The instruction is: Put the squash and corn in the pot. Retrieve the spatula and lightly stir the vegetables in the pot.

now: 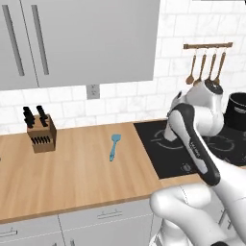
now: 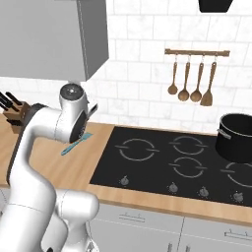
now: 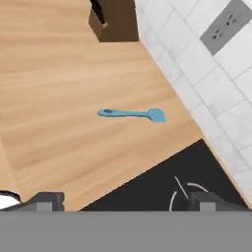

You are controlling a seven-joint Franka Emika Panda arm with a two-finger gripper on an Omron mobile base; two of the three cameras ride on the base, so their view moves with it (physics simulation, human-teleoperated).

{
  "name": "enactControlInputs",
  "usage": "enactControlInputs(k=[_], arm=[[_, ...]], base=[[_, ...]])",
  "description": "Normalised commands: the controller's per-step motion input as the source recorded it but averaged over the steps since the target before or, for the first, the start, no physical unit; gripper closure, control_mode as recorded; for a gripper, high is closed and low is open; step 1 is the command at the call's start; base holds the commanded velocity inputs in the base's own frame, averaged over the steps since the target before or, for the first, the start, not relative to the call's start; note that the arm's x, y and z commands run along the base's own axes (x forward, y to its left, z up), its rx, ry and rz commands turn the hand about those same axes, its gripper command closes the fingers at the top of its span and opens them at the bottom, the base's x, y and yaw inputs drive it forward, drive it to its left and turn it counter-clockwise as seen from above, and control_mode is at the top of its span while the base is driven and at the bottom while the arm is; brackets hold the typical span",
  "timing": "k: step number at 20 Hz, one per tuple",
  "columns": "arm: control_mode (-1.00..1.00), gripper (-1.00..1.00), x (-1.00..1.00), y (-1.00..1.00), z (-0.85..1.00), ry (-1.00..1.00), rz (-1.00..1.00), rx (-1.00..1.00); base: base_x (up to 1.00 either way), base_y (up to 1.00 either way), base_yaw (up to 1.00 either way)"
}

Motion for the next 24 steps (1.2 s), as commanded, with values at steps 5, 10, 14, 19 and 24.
enactControlInputs(k=[5,10,14,19,24], arm=[[-1.00,-1.00,0.00,0.77,-0.34,0.08,0.51,-0.59],[-1.00,-1.00,0.00,0.85,-0.34,0.08,0.50,-0.51],[-1.00,-1.00,0.00,0.79,-0.36,0.06,0.48,-0.43],[-1.00,-1.00,0.00,0.41,-0.28,0.00,0.30,-0.38],[-1.00,-1.00,0.17,0.06,-0.30,0.00,0.19,-0.20]], base=[[0.00,0.00,0.00],[0.00,0.00,0.00],[0.00,0.00,0.00],[0.00,0.00,0.00],[0.00,0.00,0.00]])
